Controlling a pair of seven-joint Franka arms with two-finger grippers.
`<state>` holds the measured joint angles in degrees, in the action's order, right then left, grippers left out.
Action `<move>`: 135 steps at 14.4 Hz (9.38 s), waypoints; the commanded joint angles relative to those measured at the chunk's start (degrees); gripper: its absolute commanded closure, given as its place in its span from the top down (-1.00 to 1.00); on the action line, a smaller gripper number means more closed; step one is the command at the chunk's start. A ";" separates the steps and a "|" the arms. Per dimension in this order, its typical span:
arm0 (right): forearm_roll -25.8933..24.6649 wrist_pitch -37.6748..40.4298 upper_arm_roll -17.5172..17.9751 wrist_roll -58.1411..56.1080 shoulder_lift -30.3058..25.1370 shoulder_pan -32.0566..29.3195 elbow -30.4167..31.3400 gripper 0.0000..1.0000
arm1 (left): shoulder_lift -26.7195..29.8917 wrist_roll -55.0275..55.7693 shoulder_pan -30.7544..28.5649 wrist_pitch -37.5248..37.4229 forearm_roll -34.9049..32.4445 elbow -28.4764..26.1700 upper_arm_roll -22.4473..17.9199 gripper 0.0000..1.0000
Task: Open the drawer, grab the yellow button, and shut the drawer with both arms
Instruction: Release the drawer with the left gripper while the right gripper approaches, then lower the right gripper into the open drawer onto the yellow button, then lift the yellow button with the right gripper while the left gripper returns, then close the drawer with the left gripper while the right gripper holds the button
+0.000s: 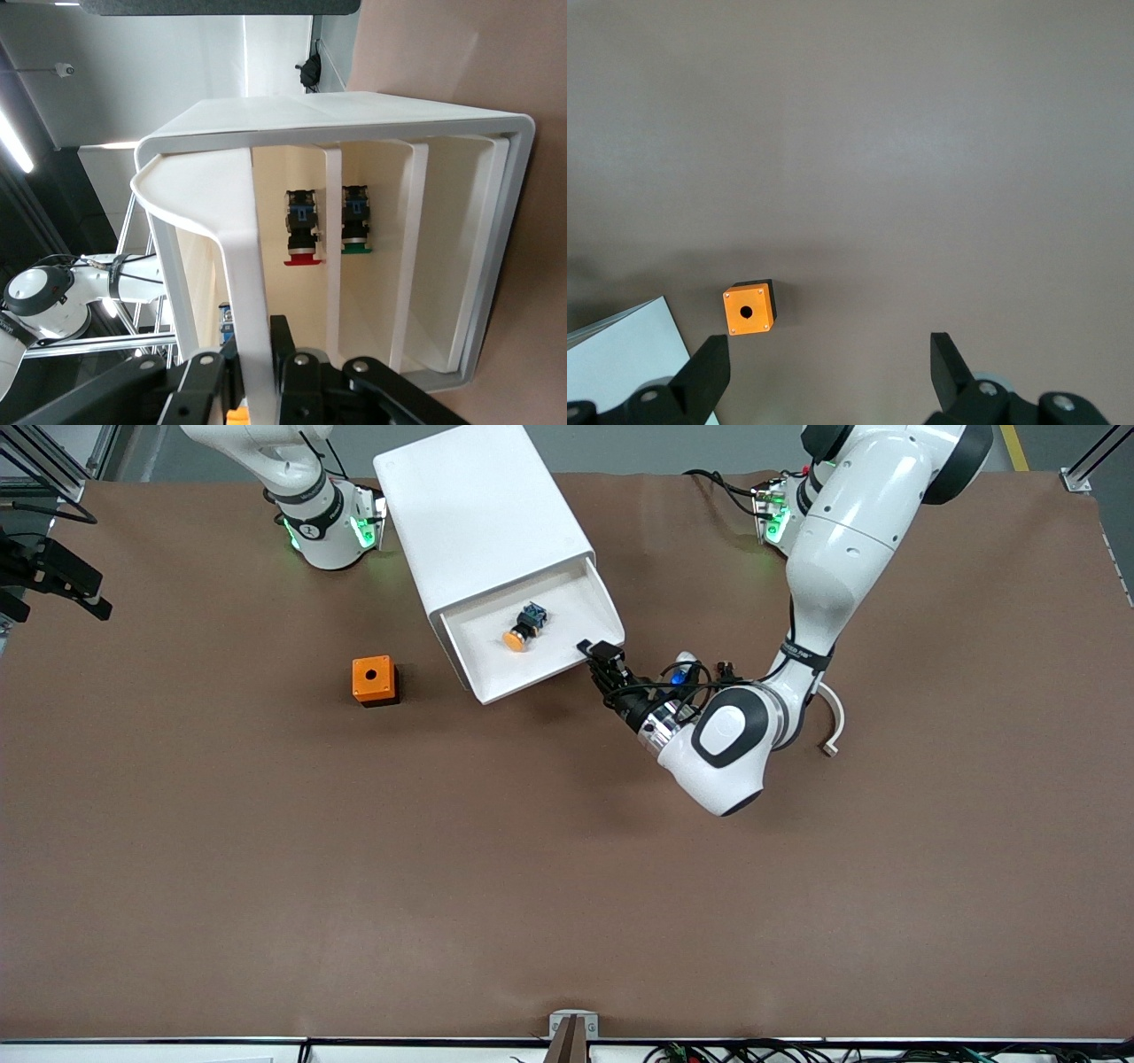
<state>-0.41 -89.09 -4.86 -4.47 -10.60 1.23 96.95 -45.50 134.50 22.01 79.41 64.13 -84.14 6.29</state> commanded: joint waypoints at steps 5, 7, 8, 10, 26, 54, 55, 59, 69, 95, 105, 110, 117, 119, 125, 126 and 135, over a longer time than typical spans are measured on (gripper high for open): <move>-0.56 0.23 0.03 -0.63 1.19 0.44 -0.98 1.00 | 0.85 -1.17 -1.36 -0.58 -0.06 -0.67 -0.93 -0.62; 0.14 0.32 -0.06 -0.19 1.98 -0.08 -1.24 1.00 | 0.93 -1.08 -1.36 -0.58 -0.06 -0.67 -0.93 -0.13; -0.29 0.32 -0.06 -0.45 3.55 0.00 -1.42 1.00 | 1.02 -1.08 -1.36 -0.58 -0.06 -0.67 -0.84 0.19; -0.29 -0.46 -0.24 -0.45 6.27 -0.61 -1.50 1.00 | 1.29 -1.43 -1.62 -0.58 -0.50 -0.67 -0.93 1.00; 3.81 -0.47 0.11 13.68 15.26 -1.14 -5.02 1.00 | 5.31 -62.11 -6.80 -0.49 -22.81 9.87 -1.10 1.00; 8.05 -6.62 0.20 63.43 17.72 33.92 -4.23 1.00 | 17.99 -87.91 -5.22 21.67 -57.98 7.42 0.39 1.00; 8.06 -7.05 0.20 64.75 17.81 34.80 -4.14 1.00 | 17.90 -87.91 -5.49 21.75 -57.98 7.41 0.39 1.00; 8.06 -9.86 0.20 70.64 19.91 39.54 -4.05 1.00 | 18.07 -88.00 -5.22 21.57 -57.98 7.24 0.39 1.00; 7.44 -18.38 0.11 74.95 21.41 48.69 2.79 1.00 | 17.72 -88.00 -5.49 21.57 -57.98 7.33 0.39 1.00; 5.07 -20.77 0.03 77.68 27.30 52.48 2.28 -1.00 | 17.63 -87.92 -5.31 21.57 -57.98 7.33 0.39 1.00; 5.86 -14.89 -0.24 76.54 26.77 46.60 -6.94 -1.00 | 17.63 -88.00 -4.88 21.57 -57.98 7.33 0.39 1.00; 5.95 -9.27 -0.32 67.34 25.55 41.50 -9.24 -1.00 | 17.46 -88.26 -3.82 21.57 -56.32 6.98 3.10 1.00; 5.16 -7.41 -0.41 49.40 18.87 32.01 -3.01 -1.00 | 16.05 -86.34 2.41 22.80 -56.84 6.27 4.17 1.00; 5.07 -7.06 -0.41 44.92 17.37 29.28 -1.95 -1.00 | 15.70 -80.48 4.78 24.99 -56.84 5.92 4.17 1.00; 3.32 -4.42 -0.41 34.72 15.87 22.95 -1.42 -1.00 | 13.24 -72.80 10.24 27.19 -57.63 5.92 4.08 1.00; 2.70 -4.42 -0.41 33.22 15.70 22.16 -0.81 -1.00 | 12.98 -72.88 11.03 27.46 -57.72 5.92 3.99 1.00; -1.78 -13.63 -0.41 19.34 14.12 14.08 8.41 -1.00 | 11.13 -73.85 16.47 29.57 -60.71 6.18 4.17 1.00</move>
<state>-0.61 -99.10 -6.29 18.60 6.13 18.35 100.60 -34.39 60.76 37.59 108.71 4.31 -78.24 10.51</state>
